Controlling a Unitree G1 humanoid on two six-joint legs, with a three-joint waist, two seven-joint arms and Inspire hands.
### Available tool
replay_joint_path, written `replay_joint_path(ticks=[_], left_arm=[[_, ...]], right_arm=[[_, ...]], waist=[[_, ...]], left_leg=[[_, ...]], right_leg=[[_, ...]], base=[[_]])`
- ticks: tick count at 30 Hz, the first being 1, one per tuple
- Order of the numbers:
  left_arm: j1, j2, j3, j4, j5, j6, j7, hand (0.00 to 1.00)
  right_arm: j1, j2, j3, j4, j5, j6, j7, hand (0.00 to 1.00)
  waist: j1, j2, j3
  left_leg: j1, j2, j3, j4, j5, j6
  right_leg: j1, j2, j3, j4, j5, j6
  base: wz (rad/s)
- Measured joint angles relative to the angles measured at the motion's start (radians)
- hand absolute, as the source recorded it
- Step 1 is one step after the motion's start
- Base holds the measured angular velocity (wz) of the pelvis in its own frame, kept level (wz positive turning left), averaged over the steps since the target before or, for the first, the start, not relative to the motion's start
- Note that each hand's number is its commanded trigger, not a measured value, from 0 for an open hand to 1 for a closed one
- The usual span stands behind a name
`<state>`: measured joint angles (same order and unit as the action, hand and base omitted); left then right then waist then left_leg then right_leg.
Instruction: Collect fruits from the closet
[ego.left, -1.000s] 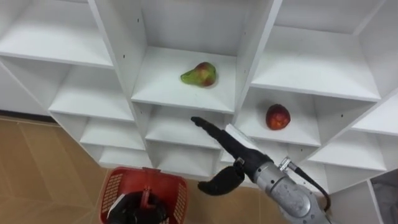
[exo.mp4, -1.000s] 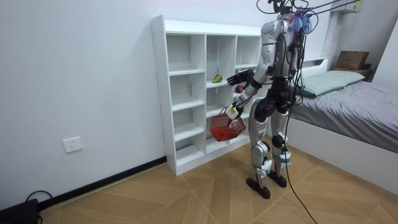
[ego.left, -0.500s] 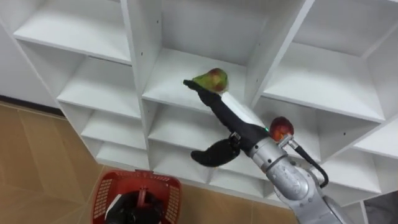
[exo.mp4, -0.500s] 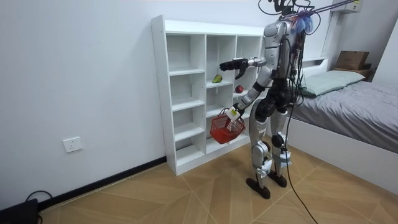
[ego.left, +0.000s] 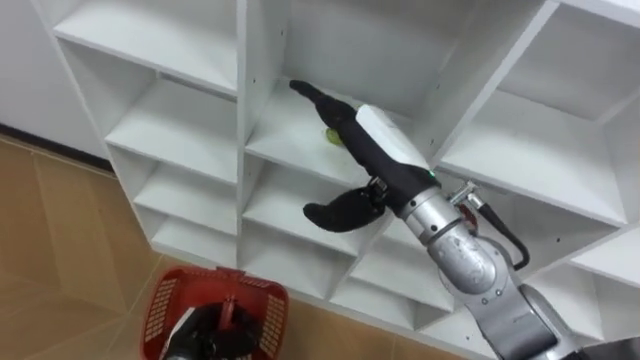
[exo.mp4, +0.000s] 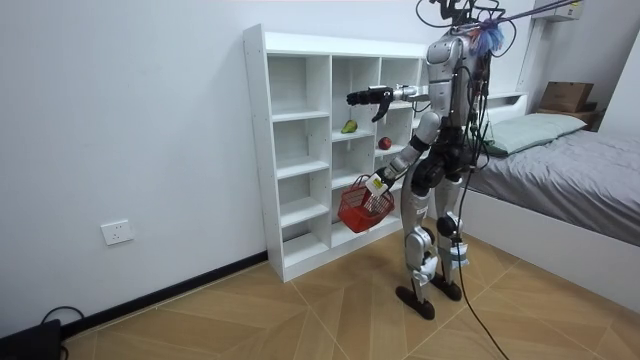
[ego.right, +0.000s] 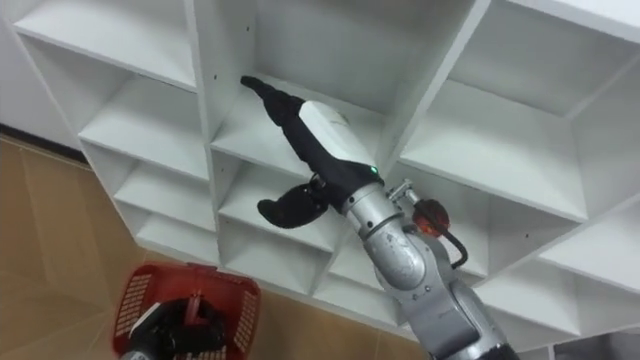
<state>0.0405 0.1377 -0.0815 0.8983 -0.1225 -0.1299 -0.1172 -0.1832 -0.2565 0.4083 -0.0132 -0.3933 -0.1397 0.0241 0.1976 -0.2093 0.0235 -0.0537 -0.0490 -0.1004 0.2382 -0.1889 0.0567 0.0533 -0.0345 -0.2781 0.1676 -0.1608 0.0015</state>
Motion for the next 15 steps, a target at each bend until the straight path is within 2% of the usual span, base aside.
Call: replay_joint_path(ticks=[4, 7, 11, 13, 15], left_arm=[[0.000, 0.007, 0.010, -0.005, 0.008, 0.001, -0.001, 1.00], [0.000, 0.011, 0.023, -0.005, 0.010, 0.005, 0.001, 1.00], [-0.003, 0.025, 0.023, -0.020, 0.038, 0.019, -0.001, 1.00], [-0.004, 0.031, 0.022, -0.023, 0.040, 0.020, -0.005, 1.00], [-0.005, 0.032, 0.031, -0.024, 0.065, 0.023, -0.012, 1.00]], right_arm=[[-0.045, -0.006, -0.007, 0.004, -0.007, -0.002, -0.028, 0.00], [-0.081, -0.028, -0.010, 0.040, -0.002, -0.003, -0.066, 0.00], [-0.129, -0.030, -0.050, 0.119, -0.002, -0.001, -0.086, 0.00], [-0.139, -0.035, -0.075, 0.130, -0.004, 0.002, -0.087, 0.00], [-0.174, -0.070, -0.091, 0.183, -0.002, 0.000, -0.087, 0.00]], waist=[[0.001, -0.010, -0.0035], [0.002, -0.010, -0.0029], [0.000, -0.021, 0.0069], [0.001, -0.028, 0.0048], [0.003, -0.037, 0.0039]], left_leg=[[-0.006, -0.002, -0.016, 0.005, 0.000, 0.000], [-0.006, -0.002, -0.024, 0.006, -0.001, -0.002], [-0.017, -0.002, -0.033, 0.022, -0.003, -0.005], [-0.036, -0.002, -0.039, 0.032, -0.003, -0.006], [-0.050, -0.004, -0.041, 0.039, -0.003, -0.007]], right_leg=[[0.001, 0.001, -0.003, 0.000, 0.000, 0.000], [0.009, 0.000, -0.028, 0.000, 0.000, 0.000], [0.009, 0.003, -0.027, 0.000, 0.000, 0.000], [-0.004, 0.003, -0.028, 0.001, 0.000, 0.000], [-0.013, 0.003, -0.034, 0.001, 0.000, 0.000]], base=[[0.13], [0.11], [0.07], [0.06], [0.06]])
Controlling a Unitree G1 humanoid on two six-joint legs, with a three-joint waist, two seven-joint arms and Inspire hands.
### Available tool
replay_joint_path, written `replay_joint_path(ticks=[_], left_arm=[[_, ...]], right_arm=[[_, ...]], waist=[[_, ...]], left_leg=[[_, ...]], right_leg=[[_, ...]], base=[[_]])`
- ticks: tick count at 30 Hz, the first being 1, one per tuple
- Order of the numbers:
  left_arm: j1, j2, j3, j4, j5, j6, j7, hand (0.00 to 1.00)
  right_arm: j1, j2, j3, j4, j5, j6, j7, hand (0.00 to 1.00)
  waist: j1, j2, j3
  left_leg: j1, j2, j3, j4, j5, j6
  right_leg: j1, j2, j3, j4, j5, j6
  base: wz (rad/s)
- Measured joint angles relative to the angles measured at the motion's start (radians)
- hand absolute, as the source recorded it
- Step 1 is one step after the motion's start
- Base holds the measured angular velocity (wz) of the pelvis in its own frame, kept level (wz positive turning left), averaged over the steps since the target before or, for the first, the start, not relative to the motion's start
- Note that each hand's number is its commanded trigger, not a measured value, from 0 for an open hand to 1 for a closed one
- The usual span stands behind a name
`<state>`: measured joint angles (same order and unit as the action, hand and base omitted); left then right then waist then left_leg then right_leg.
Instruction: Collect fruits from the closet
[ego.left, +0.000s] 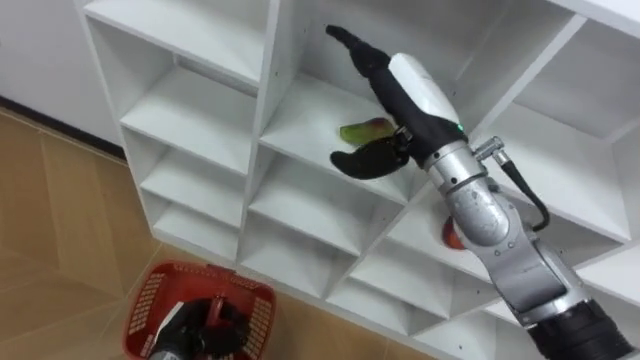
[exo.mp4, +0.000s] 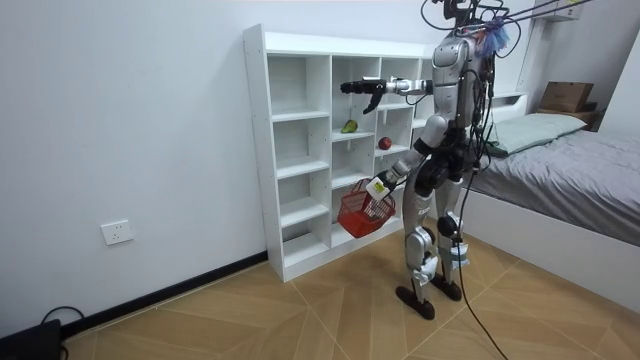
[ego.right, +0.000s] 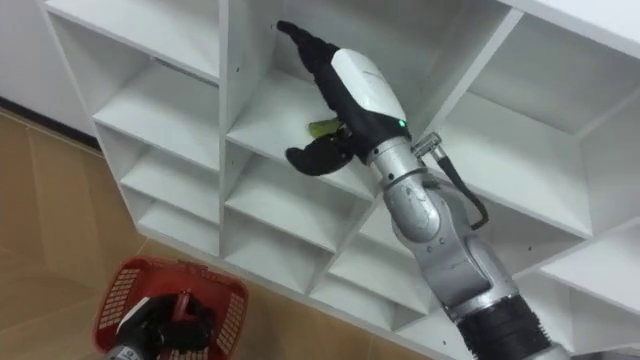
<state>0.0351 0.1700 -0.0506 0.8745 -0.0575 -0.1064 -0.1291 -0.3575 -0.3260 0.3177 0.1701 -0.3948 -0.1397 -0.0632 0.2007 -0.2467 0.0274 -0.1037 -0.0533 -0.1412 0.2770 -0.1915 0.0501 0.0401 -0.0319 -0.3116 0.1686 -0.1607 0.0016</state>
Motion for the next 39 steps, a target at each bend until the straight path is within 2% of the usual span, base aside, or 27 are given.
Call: replay_joint_path(ticks=[4, 7, 8, 14, 20, 29, 35, 39], left_arm=[[0.000, 0.000, 0.008, 0.000, 0.013, 0.021, -0.011, 1.00], [-0.003, -0.001, 0.006, 0.000, 0.013, 0.034, -0.018, 1.00], [-0.003, 0.000, 0.006, 0.000, 0.013, 0.040, -0.022, 1.00], [-0.003, 0.006, 0.006, -0.013, 0.028, 0.068, -0.041, 1.00], [-0.005, 0.008, 0.006, -0.034, 0.030, 0.087, -0.049, 1.00], [-0.019, 0.025, -0.021, -0.043, 0.026, 0.101, -0.050, 1.00], [-0.021, 0.029, -0.043, -0.041, 0.024, 0.101, -0.049, 1.00], [-0.021, 0.032, -0.053, -0.036, 0.030, 0.103, -0.052, 1.00]], right_arm=[[-0.024, -0.009, -0.030, 0.065, 0.000, 0.011, -0.011, 0.00], [-0.037, -0.011, -0.037, 0.099, 0.000, 0.015, -0.017, 0.00], [-0.037, -0.012, -0.038, 0.100, 0.001, 0.028, -0.023, 0.00], [-0.040, -0.026, -0.048, 0.121, 0.001, 0.043, -0.032, 0.00], [-0.115, -0.027, -0.045, 0.247, 0.006, 0.060, -0.031, 0.00], [-0.130, -0.026, -0.032, 0.304, 0.118, 0.064, -0.028, 0.00], [-0.139, -0.025, -0.027, 0.370, 0.141, 0.052, -0.028, 0.00], [-0.159, -0.024, -0.028, 0.420, 0.161, 0.045, -0.029, 0.00]], waist=[[0.008, -0.012, -0.0017], [0.000, -0.021, -0.0010], [-0.001, -0.022, -0.0009], [0.001, -0.023, -0.0013], [0.002, -0.022, -0.0008], [0.004, -0.004, 0.0116], [0.016, 0.008, 0.0079], [0.028, 0.022, 0.0084]], left_leg=[[-0.001, -0.001, -0.004, 0.001, 0.000, 0.000], [-0.014, -0.004, -0.012, 0.008, 0.000, 0.000], [-0.015, -0.005, -0.014, 0.008, 0.000, 0.000], [-0.034, -0.007, -0.023, 0.016, 0.000, 0.000], [-0.047, -0.009, -0.028, 0.026, 0.000, 0.000], [-0.059, -0.013, -0.042, 0.033, 0.000, 0.000], [-0.077, -0.015, -0.052, 0.048, 0.000, 0.000], [-0.099, -0.016, -0.053, 0.058, 0.001, -0.001]], right_leg=[[0.000, 0.000, 0.003, 0.000, 0.000, 0.000], [-0.007, 0.000, 0.002, -0.001, 0.000, 0.000], [-0.009, 0.000, 0.003, -0.002, 0.000, 0.000], [-0.026, -0.001, 0.003, -0.002, 0.000, 0.000], [-0.033, -0.002, -0.020, -0.002, 0.000, 0.000], [-0.032, -0.003, -0.025, -0.001, 0.000, 0.000], [-0.044, -0.003, -0.042, 0.001, 0.000, 0.000], [-0.061, -0.003, -0.046, 0.001, 0.000, 0.000]], base=[[0.01], [0.09], [0.05], [0.03], [0.06], [0.05], [0.05], [0.00]])
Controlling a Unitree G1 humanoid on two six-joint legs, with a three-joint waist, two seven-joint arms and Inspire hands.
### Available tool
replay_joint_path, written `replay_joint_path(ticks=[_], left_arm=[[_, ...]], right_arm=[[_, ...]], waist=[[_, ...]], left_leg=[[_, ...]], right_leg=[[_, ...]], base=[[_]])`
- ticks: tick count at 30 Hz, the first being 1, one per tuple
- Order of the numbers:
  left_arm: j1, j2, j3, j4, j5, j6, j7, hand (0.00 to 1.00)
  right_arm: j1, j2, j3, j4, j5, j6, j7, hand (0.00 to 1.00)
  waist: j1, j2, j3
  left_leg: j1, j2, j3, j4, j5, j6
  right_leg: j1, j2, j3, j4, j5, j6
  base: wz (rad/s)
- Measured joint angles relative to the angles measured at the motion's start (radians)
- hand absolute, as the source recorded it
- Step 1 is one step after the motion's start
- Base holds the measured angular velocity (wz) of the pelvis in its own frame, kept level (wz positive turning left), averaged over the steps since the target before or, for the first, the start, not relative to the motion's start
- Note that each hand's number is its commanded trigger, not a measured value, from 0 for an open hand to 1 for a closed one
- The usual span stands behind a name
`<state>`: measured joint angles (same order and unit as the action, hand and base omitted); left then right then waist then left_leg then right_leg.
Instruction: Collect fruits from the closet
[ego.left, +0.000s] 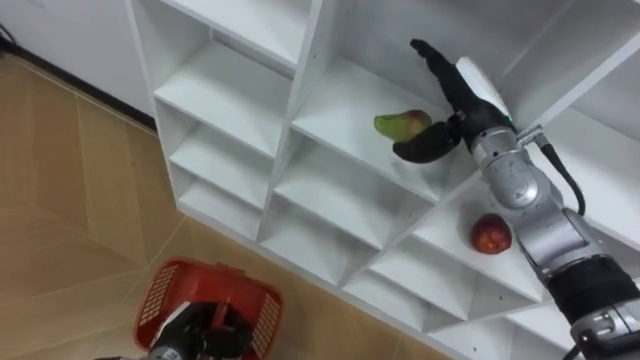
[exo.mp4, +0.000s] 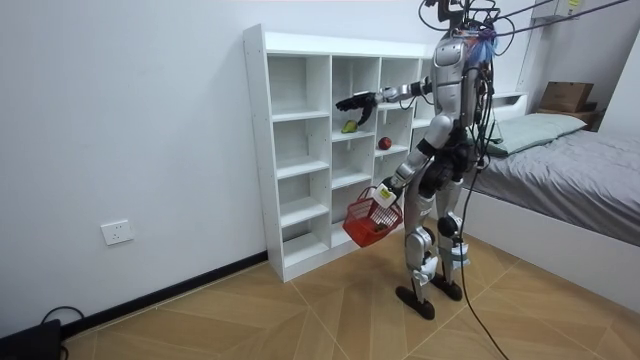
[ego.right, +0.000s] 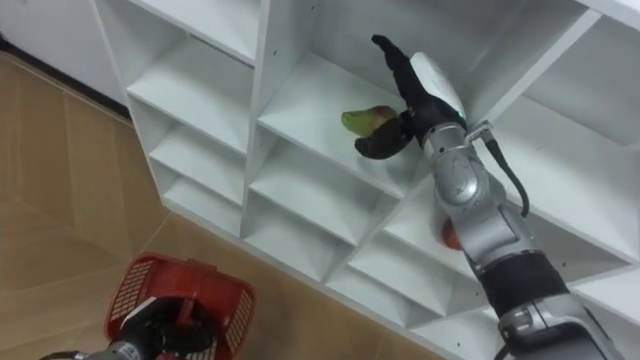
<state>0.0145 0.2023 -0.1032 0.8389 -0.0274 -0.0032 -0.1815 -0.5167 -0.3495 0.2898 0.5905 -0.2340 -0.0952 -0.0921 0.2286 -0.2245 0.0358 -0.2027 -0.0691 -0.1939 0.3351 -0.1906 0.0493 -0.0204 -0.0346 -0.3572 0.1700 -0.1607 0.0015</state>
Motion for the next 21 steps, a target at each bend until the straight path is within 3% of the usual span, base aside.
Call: replay_joint_path(ticks=[8, 12, 21], left_arm=[[-0.001, -0.009, -0.022, 0.005, -0.001, 0.006, 0.001, 1.00], [-0.009, -0.033, -0.022, 0.004, -0.001, 0.007, 0.005, 1.00], [-0.024, -0.043, -0.035, 0.004, -0.002, 0.006, 0.006, 1.00]], right_arm=[[-0.064, 0.004, 0.002, 0.121, 0.000, -0.004, -0.061, 0.00], [-0.073, 0.005, 0.002, 0.143, -0.004, -0.008, -0.070, 0.00], [-0.090, 0.005, 0.003, 0.197, -0.045, -0.012, -0.082, 0.00]], waist=[[0.005, 0.027, -0.0008], [0.005, 0.049, -0.0007], [0.030, 0.053, 0.0009]], left_leg=[[-0.044, -0.008, -0.014, 0.011, 0.007, -0.002], [-0.058, -0.012, -0.012, 0.009, 0.011, 0.001], [-0.083, -0.013, 0.005, 0.001, 0.026, 0.006]], right_leg=[[-0.034, -0.003, 0.000, 0.001, 0.000, 0.000], [-0.048, -0.008, 0.001, 0.003, 0.000, 0.000], [-0.091, -0.016, 0.017, 0.019, 0.001, -0.001]], base=[[0.06], [0.01], [-0.05]])
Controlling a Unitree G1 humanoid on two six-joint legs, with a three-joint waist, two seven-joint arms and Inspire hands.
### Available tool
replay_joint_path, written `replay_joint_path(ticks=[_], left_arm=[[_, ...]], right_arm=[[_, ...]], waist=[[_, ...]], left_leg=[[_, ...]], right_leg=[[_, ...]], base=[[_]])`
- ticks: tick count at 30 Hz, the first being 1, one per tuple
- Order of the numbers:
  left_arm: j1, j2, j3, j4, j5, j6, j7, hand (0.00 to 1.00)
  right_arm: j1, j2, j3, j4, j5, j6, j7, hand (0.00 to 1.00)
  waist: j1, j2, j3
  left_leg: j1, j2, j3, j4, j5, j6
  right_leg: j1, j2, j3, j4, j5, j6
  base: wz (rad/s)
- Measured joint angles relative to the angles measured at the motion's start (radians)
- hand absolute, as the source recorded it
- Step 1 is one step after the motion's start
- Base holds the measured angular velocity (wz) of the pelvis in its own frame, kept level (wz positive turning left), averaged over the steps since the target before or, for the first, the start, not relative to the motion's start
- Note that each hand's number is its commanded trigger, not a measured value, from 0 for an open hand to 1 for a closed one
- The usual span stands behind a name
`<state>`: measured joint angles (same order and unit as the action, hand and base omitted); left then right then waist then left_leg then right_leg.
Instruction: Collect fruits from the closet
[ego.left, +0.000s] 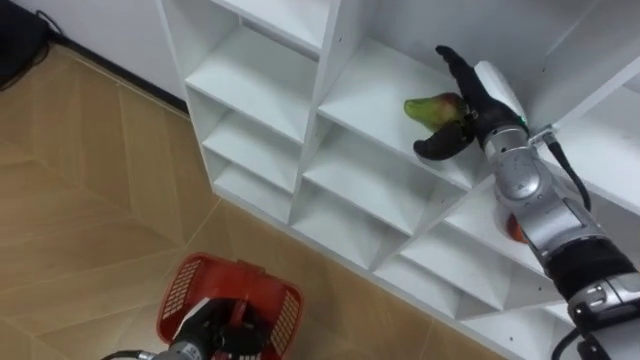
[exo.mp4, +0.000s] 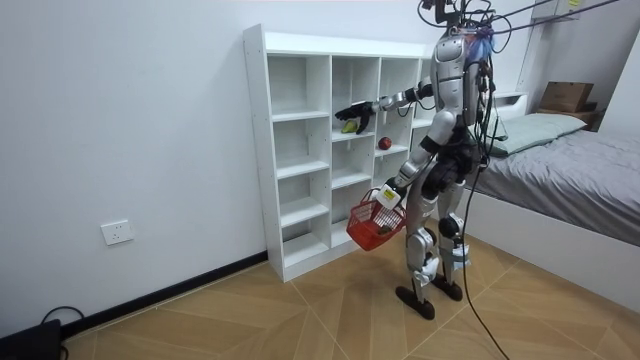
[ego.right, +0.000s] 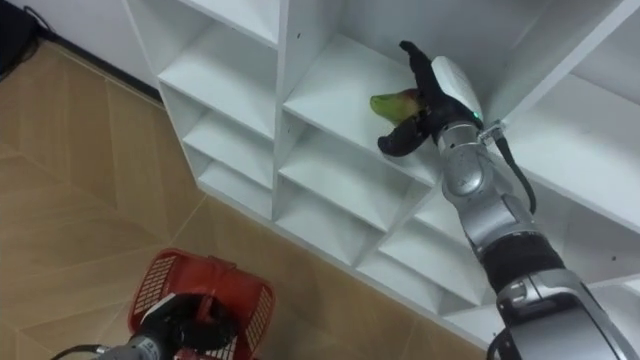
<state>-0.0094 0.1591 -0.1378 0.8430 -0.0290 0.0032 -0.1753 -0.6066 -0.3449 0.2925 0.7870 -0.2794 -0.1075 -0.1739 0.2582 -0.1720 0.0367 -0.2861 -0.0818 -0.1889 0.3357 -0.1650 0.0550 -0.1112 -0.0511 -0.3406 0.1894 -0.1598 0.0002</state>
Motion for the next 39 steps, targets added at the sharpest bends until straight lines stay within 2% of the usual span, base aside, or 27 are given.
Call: replay_joint_path(ticks=[10, 20, 39], left_arm=[[-0.023, -0.017, -0.005, 0.002, -0.014, -0.001, 0.014, 1.00], [-0.028, -0.026, -0.017, 0.015, -0.047, -0.007, 0.052, 1.00], [-0.058, -0.025, -0.044, 0.024, -0.078, -0.007, 0.060, 1.00]], right_arm=[[-0.041, 0.002, -0.003, 0.032, -0.005, -0.004, -0.039, 0.00], [-0.042, 0.002, -0.011, 0.044, -0.007, -0.036, -0.065, 0.00], [-0.096, 0.002, -0.012, 0.136, -0.003, -0.053, -0.052, 0.00]], waist=[[-0.005, -0.004, 0.0048], [-0.007, 0.000, 0.0183], [-0.003, 0.005, 0.0218]], left_leg=[[-0.035, 0.001, 0.004, -0.013, 0.018, -0.003], [-0.038, 0.000, 0.000, -0.012, 0.018, -0.002], [-0.050, -0.001, 0.000, -0.010, 0.030, -0.005]], right_leg=[[-0.046, -0.003, 0.005, 0.017, 0.005, -0.005], [-0.048, -0.004, -0.008, 0.020, 0.005, -0.005], [-0.068, -0.008, -0.006, 0.039, 0.006, -0.007]], base=[[-0.01], [0.00], [0.00]])
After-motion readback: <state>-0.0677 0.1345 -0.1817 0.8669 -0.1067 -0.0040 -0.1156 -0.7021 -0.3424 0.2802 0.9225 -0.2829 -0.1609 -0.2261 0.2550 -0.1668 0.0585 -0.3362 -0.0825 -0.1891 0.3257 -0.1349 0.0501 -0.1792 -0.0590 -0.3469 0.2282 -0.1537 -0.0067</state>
